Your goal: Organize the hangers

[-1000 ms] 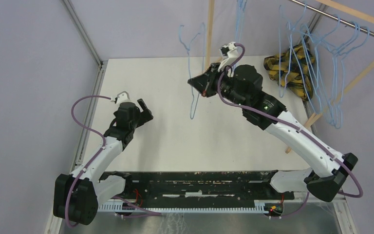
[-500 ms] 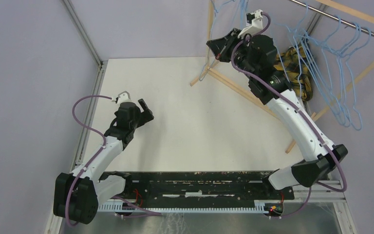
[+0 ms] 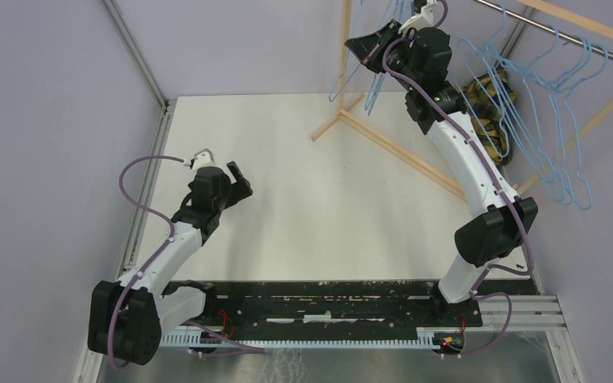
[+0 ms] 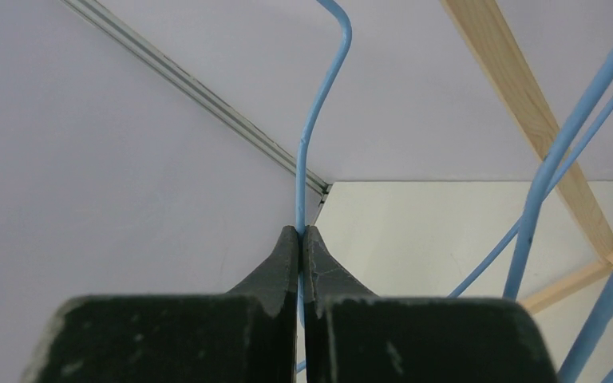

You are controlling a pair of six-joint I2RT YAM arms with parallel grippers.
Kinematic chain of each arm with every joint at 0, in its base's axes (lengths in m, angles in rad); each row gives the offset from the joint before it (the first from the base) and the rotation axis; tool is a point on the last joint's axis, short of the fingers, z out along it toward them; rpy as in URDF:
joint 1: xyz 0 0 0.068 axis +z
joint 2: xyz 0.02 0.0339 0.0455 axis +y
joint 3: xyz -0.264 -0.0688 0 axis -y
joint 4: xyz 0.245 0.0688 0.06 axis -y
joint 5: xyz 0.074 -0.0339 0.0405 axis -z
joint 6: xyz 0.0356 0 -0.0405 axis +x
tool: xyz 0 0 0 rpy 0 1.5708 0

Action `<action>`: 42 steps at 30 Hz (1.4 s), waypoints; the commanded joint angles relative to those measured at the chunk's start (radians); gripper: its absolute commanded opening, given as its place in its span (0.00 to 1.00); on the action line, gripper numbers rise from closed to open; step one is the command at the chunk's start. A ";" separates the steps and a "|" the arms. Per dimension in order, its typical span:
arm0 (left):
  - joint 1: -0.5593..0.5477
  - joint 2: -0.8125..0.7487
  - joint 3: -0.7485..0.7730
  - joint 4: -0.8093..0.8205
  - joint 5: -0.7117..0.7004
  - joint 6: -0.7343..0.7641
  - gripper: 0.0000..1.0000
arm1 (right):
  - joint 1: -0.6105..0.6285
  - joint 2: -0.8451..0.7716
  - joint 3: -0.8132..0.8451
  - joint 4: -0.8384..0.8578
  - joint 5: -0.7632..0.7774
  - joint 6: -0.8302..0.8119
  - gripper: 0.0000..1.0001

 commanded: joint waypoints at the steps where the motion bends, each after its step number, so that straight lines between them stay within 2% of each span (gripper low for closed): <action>1: -0.004 0.011 -0.002 0.054 0.010 -0.053 1.00 | -0.014 0.026 0.104 0.109 -0.030 0.028 0.01; 8: -0.003 0.027 -0.001 0.060 0.012 -0.055 1.00 | -0.031 0.069 0.152 0.079 0.012 0.025 0.01; 21: -0.003 0.024 -0.010 0.070 0.018 -0.060 1.00 | -0.065 0.002 0.010 0.034 0.191 0.036 0.01; 28: -0.004 0.027 -0.011 0.071 0.020 -0.060 1.00 | -0.077 -0.028 -0.039 0.031 0.213 0.039 0.01; 29: -0.004 0.027 -0.010 0.072 0.020 -0.060 1.00 | -0.078 -0.028 -0.035 0.023 0.207 0.034 0.06; 31: -0.003 0.028 -0.011 0.073 0.023 -0.060 1.00 | -0.078 -0.032 -0.035 0.021 0.187 0.029 0.27; 34: -0.003 0.034 -0.008 0.072 0.023 -0.057 0.99 | -0.078 -0.061 -0.059 0.026 0.172 0.009 0.44; 35: -0.003 0.035 -0.007 0.069 0.023 -0.057 0.99 | -0.078 -0.076 -0.072 0.027 0.173 -0.001 0.54; 36: -0.003 0.036 -0.004 0.066 0.022 -0.055 0.99 | -0.078 -0.092 -0.083 0.030 0.173 -0.016 0.81; 37: -0.003 0.036 -0.004 0.065 0.018 -0.055 0.99 | -0.077 -0.108 -0.091 0.028 0.168 -0.034 0.98; 42: -0.004 0.043 0.002 0.050 -0.016 -0.050 0.99 | -0.049 -0.177 -0.097 -0.049 0.147 -0.143 1.00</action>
